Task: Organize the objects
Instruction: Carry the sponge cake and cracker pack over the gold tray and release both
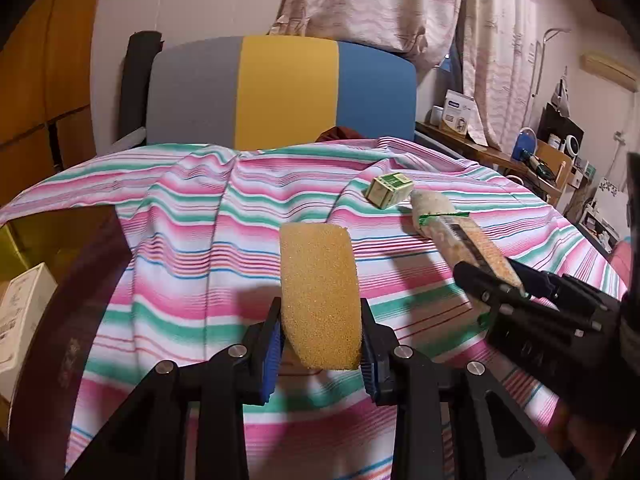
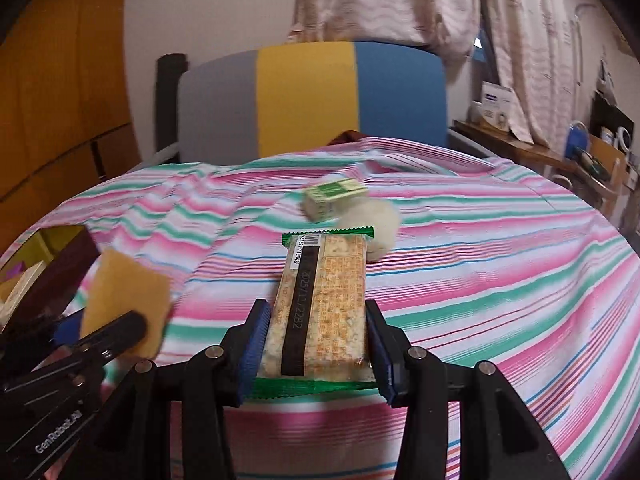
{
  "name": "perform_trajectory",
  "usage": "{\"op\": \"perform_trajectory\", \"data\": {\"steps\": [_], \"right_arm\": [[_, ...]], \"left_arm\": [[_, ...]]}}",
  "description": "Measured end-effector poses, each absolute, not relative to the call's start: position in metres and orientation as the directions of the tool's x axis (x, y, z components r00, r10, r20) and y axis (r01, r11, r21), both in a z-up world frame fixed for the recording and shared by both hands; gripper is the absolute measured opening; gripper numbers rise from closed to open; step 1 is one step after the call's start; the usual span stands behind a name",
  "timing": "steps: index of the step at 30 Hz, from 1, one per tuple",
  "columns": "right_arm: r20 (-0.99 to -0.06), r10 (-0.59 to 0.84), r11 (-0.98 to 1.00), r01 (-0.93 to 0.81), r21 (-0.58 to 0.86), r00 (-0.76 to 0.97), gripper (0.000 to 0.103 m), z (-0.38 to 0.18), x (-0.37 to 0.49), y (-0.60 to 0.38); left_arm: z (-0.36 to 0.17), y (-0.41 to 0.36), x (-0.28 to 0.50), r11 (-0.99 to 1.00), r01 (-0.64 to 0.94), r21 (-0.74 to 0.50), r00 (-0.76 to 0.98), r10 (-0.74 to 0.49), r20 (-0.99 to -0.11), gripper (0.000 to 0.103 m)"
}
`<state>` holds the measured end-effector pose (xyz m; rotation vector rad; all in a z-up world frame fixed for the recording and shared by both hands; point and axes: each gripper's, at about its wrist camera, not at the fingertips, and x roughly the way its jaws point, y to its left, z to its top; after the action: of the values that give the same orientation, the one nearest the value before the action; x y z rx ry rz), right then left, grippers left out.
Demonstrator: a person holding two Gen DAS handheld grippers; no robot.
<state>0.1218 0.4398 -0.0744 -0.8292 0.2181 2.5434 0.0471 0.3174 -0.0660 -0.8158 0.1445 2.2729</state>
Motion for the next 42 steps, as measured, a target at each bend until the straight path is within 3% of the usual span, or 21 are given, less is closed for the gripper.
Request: {"op": "perform_trajectory", "data": {"steps": [19, 33, 42], "right_arm": [[-0.601, 0.410, -0.901, -0.408, -0.150, -0.686, 0.047, -0.084, 0.105, 0.411], [-0.629, 0.421, -0.897, -0.405, -0.180, -0.653, 0.047, -0.089, 0.099, 0.409], [-0.624, 0.384, -0.916, -0.368, -0.163, -0.680, 0.047, -0.080, 0.100, 0.400]], "left_arm": [[-0.020, 0.218, 0.062, -0.768, -0.612, -0.187, -0.603, 0.607, -0.518, 0.033], [-0.011, 0.091, -0.007, -0.896, -0.326, -0.302, -0.735, 0.441, -0.515, 0.034], [-0.030, 0.036, -0.044, -0.930, -0.171, -0.324, -0.745, 0.337, -0.576, 0.034]]}}
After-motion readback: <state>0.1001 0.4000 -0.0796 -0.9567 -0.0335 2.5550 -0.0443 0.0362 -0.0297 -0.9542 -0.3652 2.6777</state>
